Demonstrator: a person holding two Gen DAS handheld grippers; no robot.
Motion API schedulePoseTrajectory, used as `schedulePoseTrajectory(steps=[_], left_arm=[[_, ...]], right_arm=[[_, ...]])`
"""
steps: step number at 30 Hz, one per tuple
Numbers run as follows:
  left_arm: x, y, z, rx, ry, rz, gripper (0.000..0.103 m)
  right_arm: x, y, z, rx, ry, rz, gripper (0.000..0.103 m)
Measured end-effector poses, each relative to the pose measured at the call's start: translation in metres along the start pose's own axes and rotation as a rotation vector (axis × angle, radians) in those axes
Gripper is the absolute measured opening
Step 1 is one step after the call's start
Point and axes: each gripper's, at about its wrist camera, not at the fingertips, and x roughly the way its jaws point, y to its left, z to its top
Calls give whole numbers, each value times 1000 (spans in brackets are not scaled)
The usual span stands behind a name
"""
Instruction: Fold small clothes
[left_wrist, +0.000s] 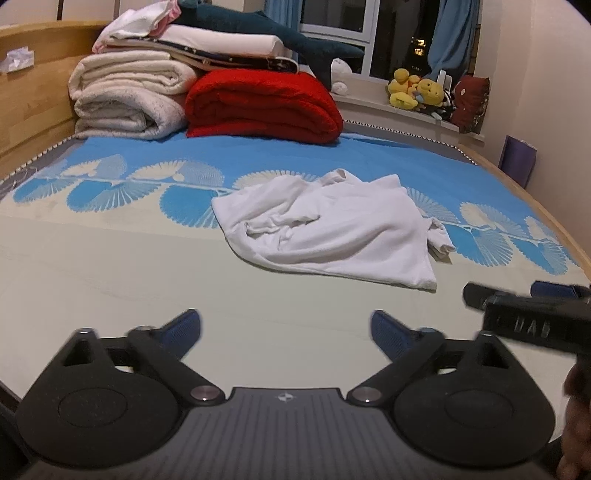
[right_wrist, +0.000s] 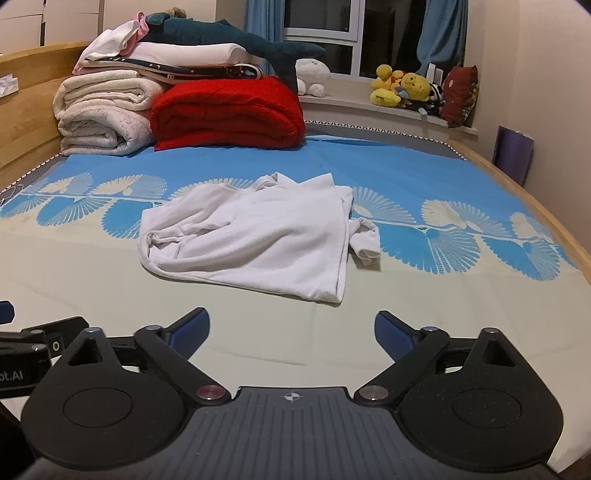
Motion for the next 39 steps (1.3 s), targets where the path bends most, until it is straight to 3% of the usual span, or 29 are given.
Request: schedulePoseTrajectory(steps=[3,4,5,6,15,20,24,27,29,30,32,34,36,39], left_arm=[[8,1,2,9,22,-11,54],[13,1,3,6,45,-18,42],[18,2,5,2,66,-22,38],[25,1,6,-1,90,-25,33],[116,-60,27,-36,165,-48,31],[193,-90,36,-239,245,-102,33],[245,-104,35,-445,324,-138,53],[262,-121,41,-461,296,-125,63],[268,-135,48,-390,310,-98,44],[272,-139,51,-356,341,-101,4],[271,-132,55,-346,382,-130,4],[250,-119,65,-295,345,-179,3],[217,-101,74,-220,310,-240,3],[161,-61,75,-100,328,-293,3]], right_arm=[[4,-10,9,34,-16,26,69],[6,-14,12,45,-19,32,55],[9,-20,15,61,-19,34,46],[12,-26,17,75,-15,27,45],[32,-101,21,258,50,-142,46],[39,-140,14,364,86,-210,47],[44,-156,13,416,93,-230,47],[47,-160,14,430,93,-235,47],[49,-162,17,433,90,-238,47],[50,-162,18,433,89,-242,47],[50,-161,19,432,87,-248,47],[49,-159,20,425,79,-254,47],[46,-156,22,416,66,-258,47],[40,-152,23,410,42,-264,47]])
